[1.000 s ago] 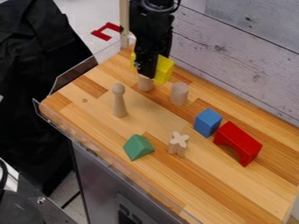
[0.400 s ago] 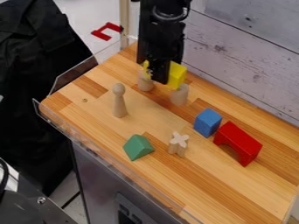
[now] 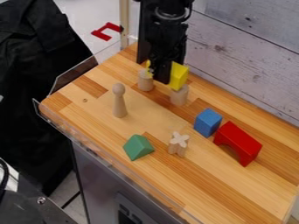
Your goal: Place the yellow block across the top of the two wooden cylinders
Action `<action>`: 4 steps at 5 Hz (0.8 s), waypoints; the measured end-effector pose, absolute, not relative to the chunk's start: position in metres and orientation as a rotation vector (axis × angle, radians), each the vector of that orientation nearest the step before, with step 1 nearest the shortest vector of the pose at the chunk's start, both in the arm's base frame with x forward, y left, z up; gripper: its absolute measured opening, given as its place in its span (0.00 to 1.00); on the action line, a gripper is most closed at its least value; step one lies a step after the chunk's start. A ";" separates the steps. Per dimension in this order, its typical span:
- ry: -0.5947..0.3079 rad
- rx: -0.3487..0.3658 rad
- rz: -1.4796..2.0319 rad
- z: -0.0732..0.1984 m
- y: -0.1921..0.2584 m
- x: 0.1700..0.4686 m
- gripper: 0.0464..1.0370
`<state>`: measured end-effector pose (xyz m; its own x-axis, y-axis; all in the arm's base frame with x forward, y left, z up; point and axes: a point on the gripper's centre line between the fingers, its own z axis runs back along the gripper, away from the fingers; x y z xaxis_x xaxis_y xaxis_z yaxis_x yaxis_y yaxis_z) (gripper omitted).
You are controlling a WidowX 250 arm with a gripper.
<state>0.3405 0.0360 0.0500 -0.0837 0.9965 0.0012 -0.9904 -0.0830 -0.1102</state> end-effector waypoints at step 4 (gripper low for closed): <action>-0.084 -0.075 1.667 0.049 0.042 0.348 0.53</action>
